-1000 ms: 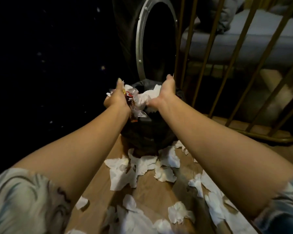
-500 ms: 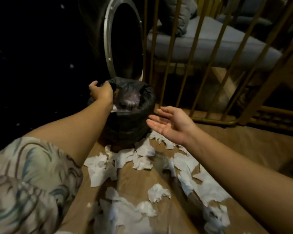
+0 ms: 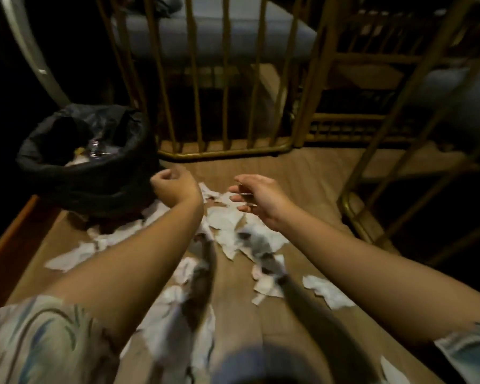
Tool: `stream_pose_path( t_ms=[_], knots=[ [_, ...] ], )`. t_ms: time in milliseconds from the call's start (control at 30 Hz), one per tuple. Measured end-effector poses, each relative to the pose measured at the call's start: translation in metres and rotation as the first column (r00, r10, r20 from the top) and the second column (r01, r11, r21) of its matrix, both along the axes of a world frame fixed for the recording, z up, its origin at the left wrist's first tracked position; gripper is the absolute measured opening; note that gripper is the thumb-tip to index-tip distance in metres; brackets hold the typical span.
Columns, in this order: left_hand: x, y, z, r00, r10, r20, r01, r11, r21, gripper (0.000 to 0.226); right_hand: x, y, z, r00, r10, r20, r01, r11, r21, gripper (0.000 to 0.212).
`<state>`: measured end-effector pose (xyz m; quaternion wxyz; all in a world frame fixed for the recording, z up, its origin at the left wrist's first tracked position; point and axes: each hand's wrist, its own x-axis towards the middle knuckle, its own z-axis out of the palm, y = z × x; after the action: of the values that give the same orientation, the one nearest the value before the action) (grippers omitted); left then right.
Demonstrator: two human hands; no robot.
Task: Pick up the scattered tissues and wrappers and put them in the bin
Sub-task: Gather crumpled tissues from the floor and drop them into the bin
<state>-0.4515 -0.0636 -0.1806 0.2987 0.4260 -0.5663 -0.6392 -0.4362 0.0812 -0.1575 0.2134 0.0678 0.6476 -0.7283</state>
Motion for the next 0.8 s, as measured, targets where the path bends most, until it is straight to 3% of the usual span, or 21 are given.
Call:
stream_pose_path(
  t_ms=[67,167,333,467,533,600,667,733,800],
  knots=[
    [0.006,0.041,-0.022,0.972,-0.227,0.053,0.228,0.974,-0.001,0.024,0.005,0.036,-0.011,0.997,-0.036,-0.061,0.041,0.996,0.081,0.021],
    [0.015,0.097,-0.048,0.85,-0.507,0.144,0.516,0.856,-0.032,0.019,0.022,0.097,-0.03,0.992,-0.098,-0.081,0.114,0.971,0.21,0.015],
    [0.046,0.183,-0.092,0.621,-0.744,0.249,0.777,0.626,-0.065,0.015,0.074,0.196,-0.065,0.982,-0.185,-0.035,0.184,0.898,0.401,0.021],
    [0.083,0.235,-0.129,0.459,-0.84,0.289,0.887,0.453,-0.093,0.013,0.123,0.253,-0.115,0.982,-0.178,-0.069,0.184,0.778,0.601,0.023],
    [0.102,0.251,-0.149,0.382,-0.874,0.301,0.924,0.37,-0.097,0.019,0.148,0.274,-0.142,0.999,-0.048,-0.017,0.044,0.644,0.764,0.021],
    [0.119,0.26,-0.166,0.299,-0.891,0.343,0.95,0.241,-0.2,0.007,0.177,0.286,-0.158,0.989,0.104,0.104,-0.142,0.488,0.861,0.017],
    [0.13,0.265,-0.179,0.22,-0.856,0.468,0.949,0.078,-0.305,0.019,0.203,0.292,-0.173,0.97,0.172,0.173,-0.222,0.328,0.918,0.043],
    [0.133,0.269,-0.189,0.242,-0.785,0.571,0.912,-0.017,-0.41,0.032,0.222,0.296,-0.183,0.965,0.156,0.21,-0.249,0.294,0.923,0.068],
    [0.13,0.27,-0.198,0.204,-0.715,0.669,0.887,-0.155,-0.436,0.042,0.238,0.3,-0.194,0.959,0.184,0.214,-0.257,0.261,0.93,0.078]
  ],
)
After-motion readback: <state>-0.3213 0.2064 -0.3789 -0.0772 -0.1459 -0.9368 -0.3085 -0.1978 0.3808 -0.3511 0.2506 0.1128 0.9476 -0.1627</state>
